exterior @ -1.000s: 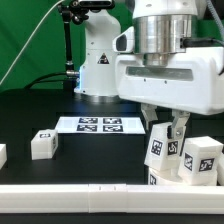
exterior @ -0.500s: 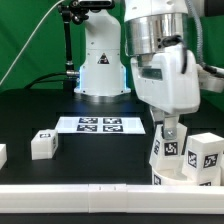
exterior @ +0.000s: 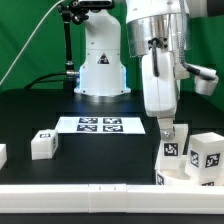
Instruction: Assemble stool
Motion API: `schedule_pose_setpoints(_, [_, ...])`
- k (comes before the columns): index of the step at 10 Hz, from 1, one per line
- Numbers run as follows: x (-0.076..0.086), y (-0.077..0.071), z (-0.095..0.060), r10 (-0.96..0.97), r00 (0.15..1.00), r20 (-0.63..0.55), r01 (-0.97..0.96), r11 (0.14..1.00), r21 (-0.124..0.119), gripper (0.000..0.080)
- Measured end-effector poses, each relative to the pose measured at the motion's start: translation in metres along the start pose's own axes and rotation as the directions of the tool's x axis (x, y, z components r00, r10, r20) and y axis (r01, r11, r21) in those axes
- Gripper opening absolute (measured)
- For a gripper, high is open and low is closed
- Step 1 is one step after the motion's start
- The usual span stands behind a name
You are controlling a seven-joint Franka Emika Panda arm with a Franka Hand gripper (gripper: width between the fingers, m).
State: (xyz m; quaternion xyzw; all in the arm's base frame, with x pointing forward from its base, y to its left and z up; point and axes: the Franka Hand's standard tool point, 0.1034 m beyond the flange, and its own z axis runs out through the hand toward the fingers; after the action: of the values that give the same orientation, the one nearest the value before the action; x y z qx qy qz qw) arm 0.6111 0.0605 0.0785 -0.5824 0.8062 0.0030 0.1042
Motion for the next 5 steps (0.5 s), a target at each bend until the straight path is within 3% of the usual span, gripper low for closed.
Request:
schedule_pose_setpoints(3, [-0.0005,0.0001,0.0003,0.067,0.998,0.000,-0.067,0.998,0.000,0.0338])
schedule_pose_setpoints(4, [-0.0004,0.0001,0.0004,0.059,0.998,0.000,-0.059,0.998,0.000,0.0513])
schedule_pose_setpoints(5, [-0.0021,0.0022,-0.0016,-0.042,0.999,-0.002,0.042,0.998,-0.056,0.0605])
